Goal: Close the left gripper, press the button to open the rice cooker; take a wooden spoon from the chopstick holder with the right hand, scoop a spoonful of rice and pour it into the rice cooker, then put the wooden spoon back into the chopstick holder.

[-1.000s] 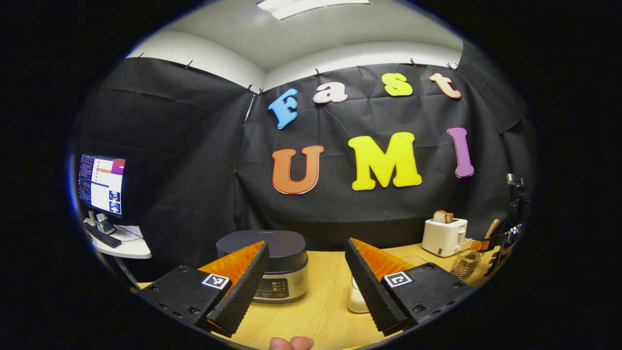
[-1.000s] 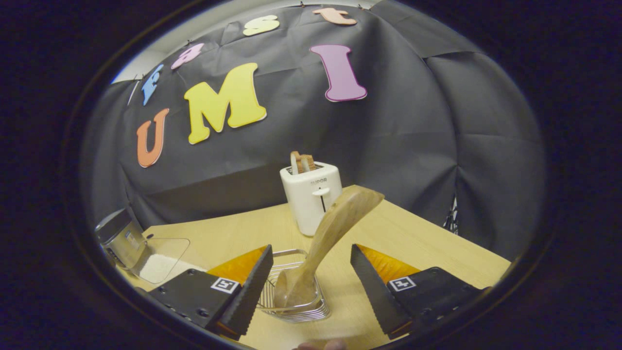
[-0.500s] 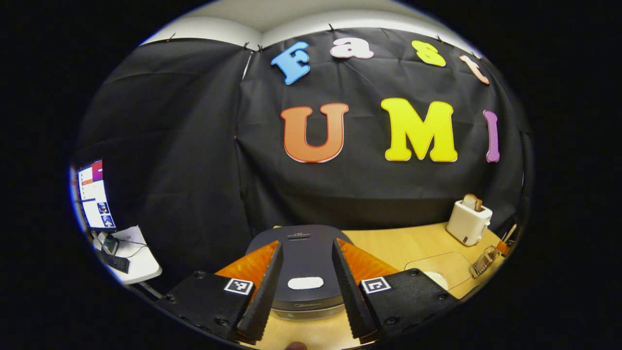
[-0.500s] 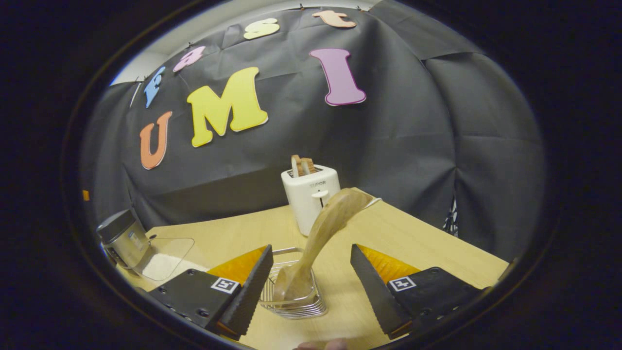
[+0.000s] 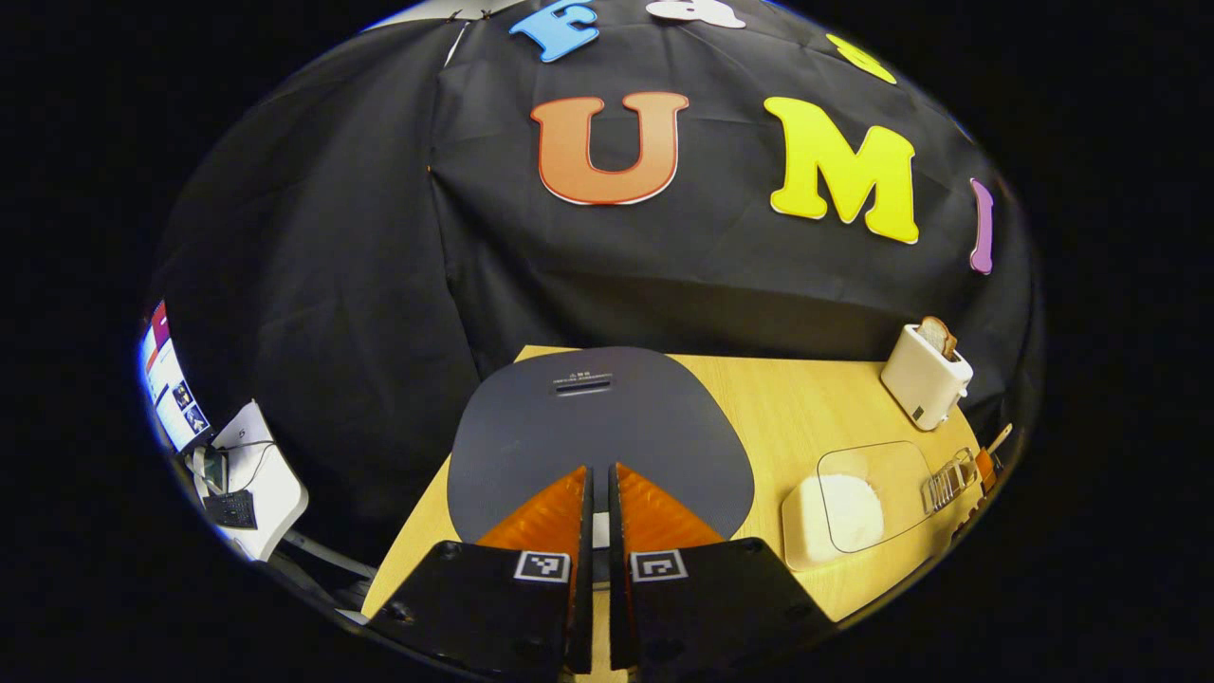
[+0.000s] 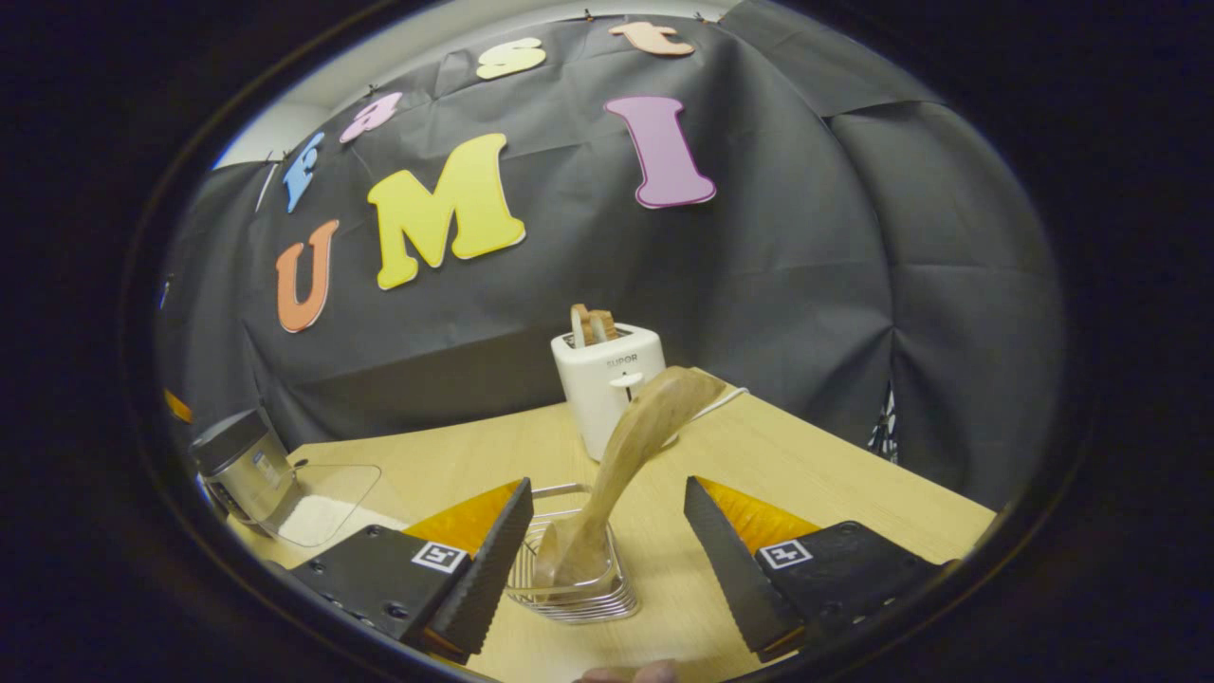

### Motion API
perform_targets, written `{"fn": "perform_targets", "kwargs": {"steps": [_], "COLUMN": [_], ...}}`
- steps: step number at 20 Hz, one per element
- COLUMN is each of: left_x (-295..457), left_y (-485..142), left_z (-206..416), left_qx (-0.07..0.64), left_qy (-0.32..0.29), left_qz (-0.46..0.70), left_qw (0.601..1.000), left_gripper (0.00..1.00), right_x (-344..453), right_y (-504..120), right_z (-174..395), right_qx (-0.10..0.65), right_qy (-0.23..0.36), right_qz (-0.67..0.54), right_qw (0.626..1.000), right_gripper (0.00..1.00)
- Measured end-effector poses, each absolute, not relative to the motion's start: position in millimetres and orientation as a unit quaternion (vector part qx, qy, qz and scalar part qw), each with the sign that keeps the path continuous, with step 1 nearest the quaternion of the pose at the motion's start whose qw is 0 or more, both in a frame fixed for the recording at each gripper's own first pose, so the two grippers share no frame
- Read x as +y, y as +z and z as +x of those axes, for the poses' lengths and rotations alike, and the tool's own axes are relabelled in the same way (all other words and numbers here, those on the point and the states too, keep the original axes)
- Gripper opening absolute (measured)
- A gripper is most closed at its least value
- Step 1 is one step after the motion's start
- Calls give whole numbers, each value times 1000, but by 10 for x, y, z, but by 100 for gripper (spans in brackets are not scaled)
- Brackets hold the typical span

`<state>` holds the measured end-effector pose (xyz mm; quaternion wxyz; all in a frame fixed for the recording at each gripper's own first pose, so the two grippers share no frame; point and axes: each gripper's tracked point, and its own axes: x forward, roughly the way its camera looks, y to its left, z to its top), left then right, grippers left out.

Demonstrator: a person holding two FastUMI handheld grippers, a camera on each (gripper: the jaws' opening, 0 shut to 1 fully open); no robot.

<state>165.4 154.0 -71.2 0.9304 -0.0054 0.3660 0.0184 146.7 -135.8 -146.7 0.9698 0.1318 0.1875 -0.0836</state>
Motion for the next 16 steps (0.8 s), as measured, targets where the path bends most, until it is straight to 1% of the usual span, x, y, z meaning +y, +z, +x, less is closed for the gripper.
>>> {"fn": "perform_targets", "kwargs": {"steps": [3,6,9,12,13,15,16], "left_x": [1465,1426,1430,1467,1446,1446,1439], "left_y": [-813,-914,-939,-994,-987,-956,-919], "left_z": [1626,1548,1549,1520,1542,1542,1561], "left_qx": [390,418,415,407,410,405,398], "left_qy": [13,14,23,31,36,38,42], "left_qz": [-15,-30,-26,16,18,13,1], "left_qw": [921,908,909,913,911,913,916], "left_gripper": [4,3,3,4,3,4,3], "right_x": [-1366,-1409,-1438,-1455,-1443,-1428,-1424], "right_y": [-1509,-1545,-1564,-1544,-1555,-1569,-1571], "right_z": [1473,1477,1454,1443,1438,1436,1436], "right_qx": [190,191,192,186,187,189,190], "right_qy": [-84,-85,-86,-87,-87,-83,-81], "right_qz": [136,141,144,154,155,158,157], "right_qw": [969,968,967,966,966,966,966], "right_gripper": [92,92,92,92,96,96,92]}}
